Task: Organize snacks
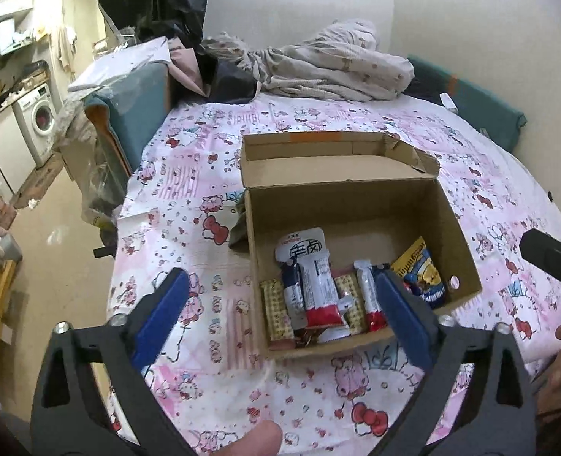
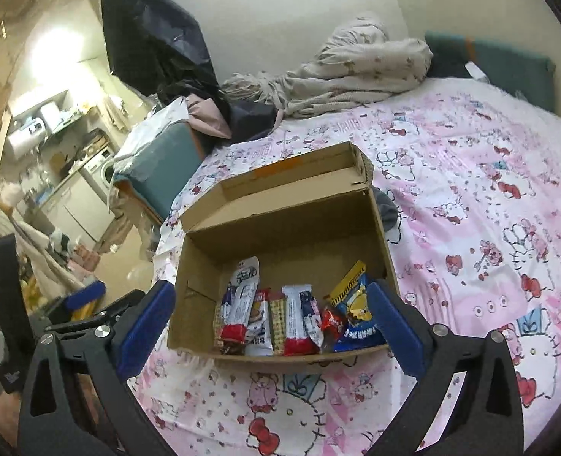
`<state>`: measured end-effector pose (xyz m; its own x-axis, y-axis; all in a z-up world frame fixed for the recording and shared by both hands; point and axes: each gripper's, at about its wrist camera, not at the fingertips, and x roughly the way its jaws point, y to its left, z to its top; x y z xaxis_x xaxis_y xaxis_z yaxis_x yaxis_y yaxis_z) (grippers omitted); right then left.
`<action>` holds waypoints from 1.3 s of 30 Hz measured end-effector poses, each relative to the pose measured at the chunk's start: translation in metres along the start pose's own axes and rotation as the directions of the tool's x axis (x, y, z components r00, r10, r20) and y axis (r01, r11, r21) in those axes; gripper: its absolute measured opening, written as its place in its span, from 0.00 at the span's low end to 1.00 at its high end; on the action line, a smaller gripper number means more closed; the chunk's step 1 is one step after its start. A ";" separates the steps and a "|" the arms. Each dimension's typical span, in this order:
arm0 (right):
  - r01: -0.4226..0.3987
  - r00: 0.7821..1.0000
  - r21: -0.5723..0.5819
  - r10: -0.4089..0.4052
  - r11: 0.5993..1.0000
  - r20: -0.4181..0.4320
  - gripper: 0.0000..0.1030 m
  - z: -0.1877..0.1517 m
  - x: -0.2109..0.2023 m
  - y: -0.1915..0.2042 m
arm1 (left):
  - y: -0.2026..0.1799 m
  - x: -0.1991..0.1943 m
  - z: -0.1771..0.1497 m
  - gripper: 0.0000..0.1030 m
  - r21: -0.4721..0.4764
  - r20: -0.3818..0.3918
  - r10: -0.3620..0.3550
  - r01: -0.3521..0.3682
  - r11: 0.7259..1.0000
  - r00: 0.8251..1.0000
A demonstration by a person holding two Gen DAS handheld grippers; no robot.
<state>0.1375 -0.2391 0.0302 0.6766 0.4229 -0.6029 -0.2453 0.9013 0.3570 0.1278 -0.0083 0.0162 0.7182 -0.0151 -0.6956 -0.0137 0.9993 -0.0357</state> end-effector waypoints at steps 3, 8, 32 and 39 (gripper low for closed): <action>0.018 1.000 0.003 -0.018 1.000 0.004 1.00 -0.009 -0.008 0.002 | 0.002 -0.010 -0.004 0.99 -0.014 0.008 -0.011 0.011 1.000 1.000; 0.064 0.996 -0.022 -0.062 0.998 0.061 1.00 -0.024 -0.029 0.008 | 0.006 -0.026 -0.014 0.99 -0.041 0.021 -0.018 0.019 0.999 1.000; 0.195 0.981 -0.065 -0.193 0.979 0.032 1.00 -0.051 -0.015 0.020 | 0.001 -0.032 -0.044 1.00 -0.043 -0.015 -0.009 0.008 0.999 1.000; 0.209 0.978 -0.067 -0.209 0.976 0.019 1.00 -0.052 -0.012 0.018 | 0.001 -0.033 -0.043 1.00 -0.046 -0.012 -0.010 0.009 0.999 1.000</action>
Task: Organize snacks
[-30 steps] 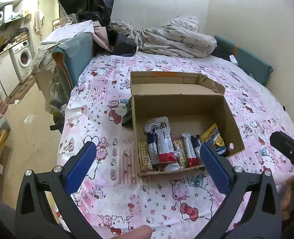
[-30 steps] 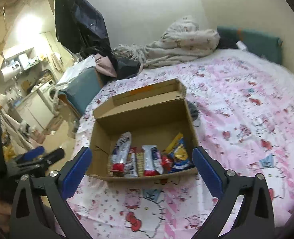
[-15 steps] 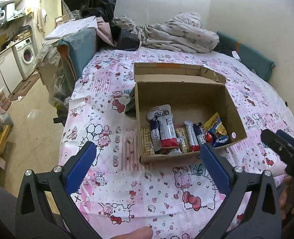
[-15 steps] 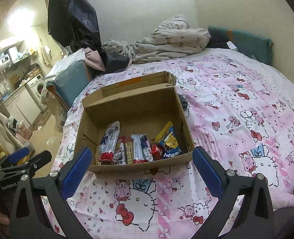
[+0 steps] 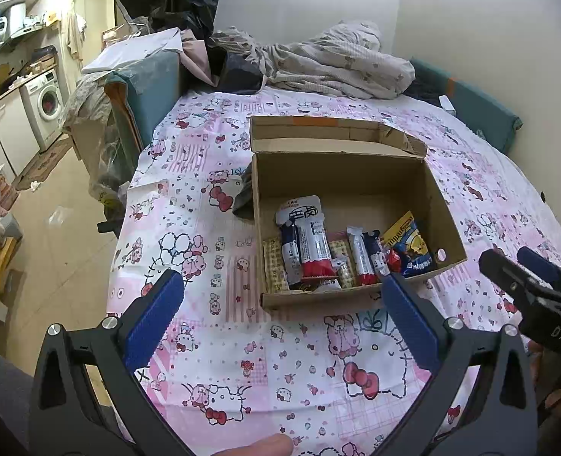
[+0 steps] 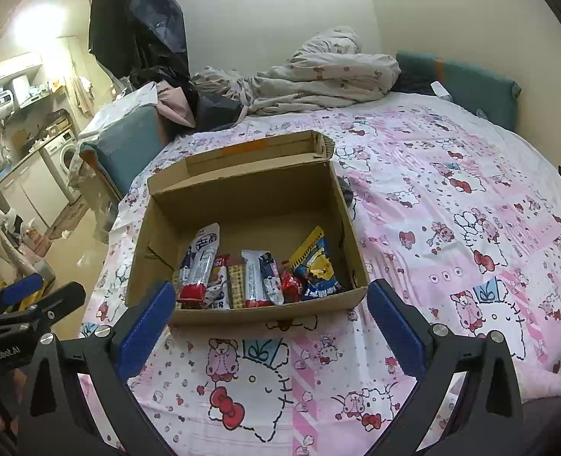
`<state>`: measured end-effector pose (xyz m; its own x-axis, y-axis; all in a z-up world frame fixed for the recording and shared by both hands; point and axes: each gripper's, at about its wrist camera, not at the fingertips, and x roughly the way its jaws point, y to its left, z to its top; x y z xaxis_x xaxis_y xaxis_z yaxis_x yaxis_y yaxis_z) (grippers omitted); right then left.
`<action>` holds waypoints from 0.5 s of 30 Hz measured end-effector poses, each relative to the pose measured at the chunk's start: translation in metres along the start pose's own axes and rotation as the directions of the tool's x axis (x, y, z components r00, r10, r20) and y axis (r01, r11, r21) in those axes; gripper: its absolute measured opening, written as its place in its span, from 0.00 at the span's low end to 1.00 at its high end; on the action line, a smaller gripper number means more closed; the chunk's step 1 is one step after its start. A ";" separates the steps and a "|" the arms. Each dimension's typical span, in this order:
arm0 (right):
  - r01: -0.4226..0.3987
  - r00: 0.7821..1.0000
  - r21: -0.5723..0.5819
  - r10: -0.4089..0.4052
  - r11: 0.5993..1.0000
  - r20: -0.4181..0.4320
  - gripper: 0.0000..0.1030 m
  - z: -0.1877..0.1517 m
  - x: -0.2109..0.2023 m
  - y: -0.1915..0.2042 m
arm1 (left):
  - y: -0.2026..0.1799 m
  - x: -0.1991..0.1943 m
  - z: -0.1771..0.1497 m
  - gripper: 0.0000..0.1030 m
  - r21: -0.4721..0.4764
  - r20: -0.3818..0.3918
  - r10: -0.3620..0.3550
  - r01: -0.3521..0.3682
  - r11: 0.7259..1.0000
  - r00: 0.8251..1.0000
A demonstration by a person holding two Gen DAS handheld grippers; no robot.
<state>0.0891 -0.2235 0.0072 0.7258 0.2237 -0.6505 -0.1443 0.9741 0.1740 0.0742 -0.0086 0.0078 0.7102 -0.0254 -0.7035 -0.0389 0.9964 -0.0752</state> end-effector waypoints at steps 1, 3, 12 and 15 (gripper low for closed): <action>0.001 1.000 0.001 -0.001 1.000 -0.006 1.00 -0.001 0.001 0.000 | 0.000 0.000 0.000 1.00 0.000 0.000 0.000 0.000 1.000 1.000; -0.002 1.000 0.006 0.002 1.000 -0.014 1.00 -0.001 0.003 -0.001 | 0.001 0.000 0.000 1.00 -0.001 0.001 0.002 -0.002 1.000 1.000; -0.003 1.000 0.009 0.003 1.000 -0.016 1.00 -0.001 0.003 -0.002 | 0.003 0.001 0.000 1.00 -0.013 -0.004 0.004 -0.004 1.000 1.000; -0.002 1.000 0.009 0.003 1.000 -0.016 1.00 -0.001 0.003 -0.002 | 0.003 0.002 0.000 1.00 -0.013 -0.005 0.004 -0.004 1.000 1.000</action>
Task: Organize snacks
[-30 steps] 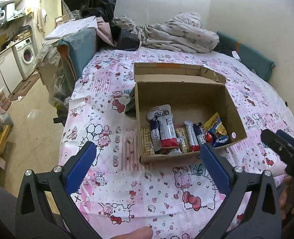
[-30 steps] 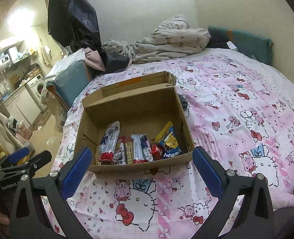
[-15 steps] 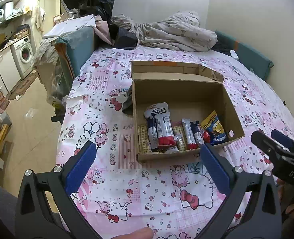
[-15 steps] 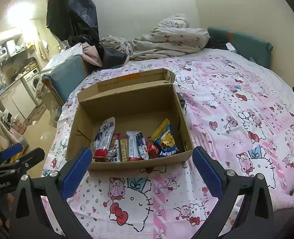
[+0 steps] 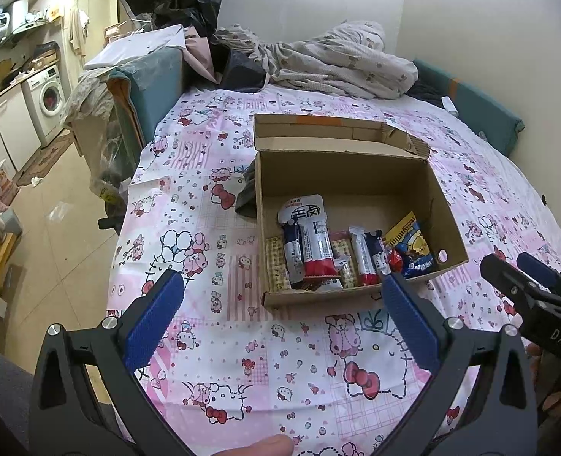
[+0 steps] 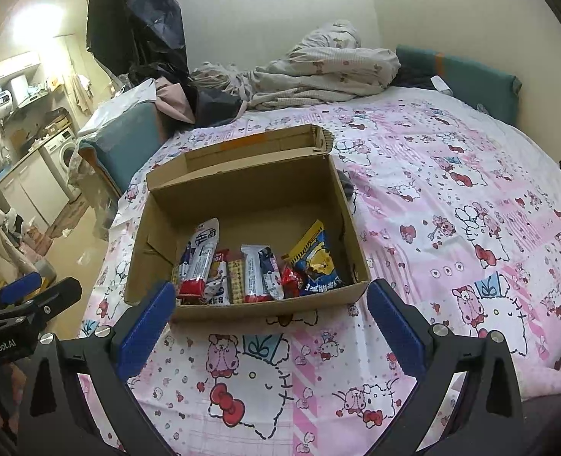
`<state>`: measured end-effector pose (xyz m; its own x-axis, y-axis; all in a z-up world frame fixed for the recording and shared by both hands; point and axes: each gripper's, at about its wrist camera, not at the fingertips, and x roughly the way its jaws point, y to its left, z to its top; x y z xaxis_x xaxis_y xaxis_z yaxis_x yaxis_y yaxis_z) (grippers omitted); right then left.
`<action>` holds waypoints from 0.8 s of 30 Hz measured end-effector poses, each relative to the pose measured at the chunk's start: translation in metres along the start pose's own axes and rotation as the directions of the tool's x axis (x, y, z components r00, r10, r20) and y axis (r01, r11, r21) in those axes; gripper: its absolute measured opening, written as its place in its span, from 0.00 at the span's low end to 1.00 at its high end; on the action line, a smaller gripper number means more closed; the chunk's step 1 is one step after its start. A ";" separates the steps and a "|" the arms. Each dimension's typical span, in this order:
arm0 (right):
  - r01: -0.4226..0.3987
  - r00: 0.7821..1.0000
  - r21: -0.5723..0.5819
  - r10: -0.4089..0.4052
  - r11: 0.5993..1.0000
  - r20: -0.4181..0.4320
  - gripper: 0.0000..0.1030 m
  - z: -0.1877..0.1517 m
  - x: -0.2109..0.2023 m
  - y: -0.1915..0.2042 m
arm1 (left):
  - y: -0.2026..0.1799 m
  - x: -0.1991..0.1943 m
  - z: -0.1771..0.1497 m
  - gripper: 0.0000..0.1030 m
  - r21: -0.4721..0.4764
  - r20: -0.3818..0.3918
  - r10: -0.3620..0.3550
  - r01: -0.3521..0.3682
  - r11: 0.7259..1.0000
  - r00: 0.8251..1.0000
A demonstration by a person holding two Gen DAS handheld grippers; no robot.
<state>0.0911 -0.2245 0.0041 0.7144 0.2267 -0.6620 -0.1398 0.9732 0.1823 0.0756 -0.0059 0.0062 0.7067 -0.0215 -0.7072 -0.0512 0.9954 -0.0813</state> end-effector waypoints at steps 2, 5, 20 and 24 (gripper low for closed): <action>0.000 1.000 0.000 0.000 1.000 -0.003 1.00 0.000 0.001 0.000 | 0.000 0.000 0.000 1.00 -0.001 0.001 0.000 0.000 1.000 1.000; -0.001 1.000 0.004 0.001 1.000 -0.008 1.00 0.000 0.001 0.000 | 0.000 0.000 0.000 1.00 -0.003 0.007 0.002 -0.002 1.000 1.000; -0.001 1.000 0.013 0.001 1.000 -0.011 1.00 0.000 0.001 -0.001 | 0.002 -0.001 -0.001 1.00 -0.018 0.001 0.001 -0.001 1.000 1.000; -0.003 1.000 0.014 0.003 1.000 -0.012 1.00 -0.001 0.001 -0.001 | 0.002 -0.001 -0.001 1.00 -0.019 0.000 0.000 0.000 1.000 1.000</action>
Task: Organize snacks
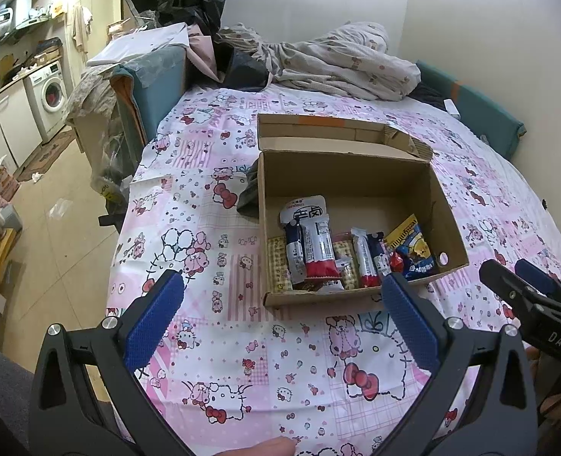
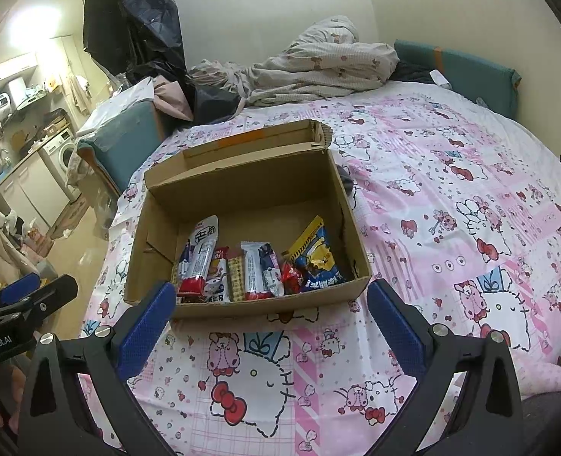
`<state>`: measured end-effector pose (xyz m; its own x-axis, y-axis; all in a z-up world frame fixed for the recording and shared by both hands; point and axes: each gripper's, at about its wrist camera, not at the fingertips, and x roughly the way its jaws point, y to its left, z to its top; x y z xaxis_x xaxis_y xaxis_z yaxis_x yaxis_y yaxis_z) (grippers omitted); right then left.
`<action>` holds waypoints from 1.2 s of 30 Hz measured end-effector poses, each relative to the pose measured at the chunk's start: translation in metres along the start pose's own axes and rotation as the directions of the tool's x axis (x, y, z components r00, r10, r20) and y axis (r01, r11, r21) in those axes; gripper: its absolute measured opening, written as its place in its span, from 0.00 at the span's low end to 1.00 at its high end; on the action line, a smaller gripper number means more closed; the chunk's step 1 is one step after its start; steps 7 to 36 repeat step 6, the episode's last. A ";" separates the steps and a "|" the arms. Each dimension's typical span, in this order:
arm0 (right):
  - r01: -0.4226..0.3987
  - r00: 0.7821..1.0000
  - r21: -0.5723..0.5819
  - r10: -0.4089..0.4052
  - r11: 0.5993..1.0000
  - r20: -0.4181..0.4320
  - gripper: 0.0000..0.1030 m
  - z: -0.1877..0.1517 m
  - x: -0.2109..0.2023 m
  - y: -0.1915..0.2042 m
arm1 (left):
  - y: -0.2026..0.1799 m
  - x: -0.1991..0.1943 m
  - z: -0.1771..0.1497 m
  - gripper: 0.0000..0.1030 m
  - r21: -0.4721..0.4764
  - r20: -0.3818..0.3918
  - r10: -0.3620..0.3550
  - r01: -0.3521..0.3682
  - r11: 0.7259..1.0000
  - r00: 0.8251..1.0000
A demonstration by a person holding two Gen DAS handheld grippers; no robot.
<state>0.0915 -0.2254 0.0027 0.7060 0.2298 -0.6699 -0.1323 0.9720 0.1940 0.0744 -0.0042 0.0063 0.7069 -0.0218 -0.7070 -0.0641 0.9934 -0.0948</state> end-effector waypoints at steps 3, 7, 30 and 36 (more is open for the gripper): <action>-0.001 1.000 -0.001 0.001 1.000 0.002 1.00 0.000 0.000 0.000 | 0.000 0.000 0.000 1.00 0.001 0.000 -0.005 0.005 1.000 1.000; -0.009 1.000 0.000 0.009 1.000 0.003 1.00 0.000 0.000 0.001 | -0.001 0.000 -0.001 1.00 0.009 -0.001 -0.012 0.012 1.000 1.000; -0.009 1.000 0.000 0.009 1.000 0.003 1.00 0.000 0.000 0.001 | -0.001 0.000 -0.001 1.00 0.009 -0.001 -0.012 0.012 1.000 1.000; -0.009 1.000 0.000 0.009 1.000 0.003 1.00 0.000 0.000 0.001 | -0.001 0.000 -0.001 1.00 0.009 -0.001 -0.012 0.012 1.000 1.000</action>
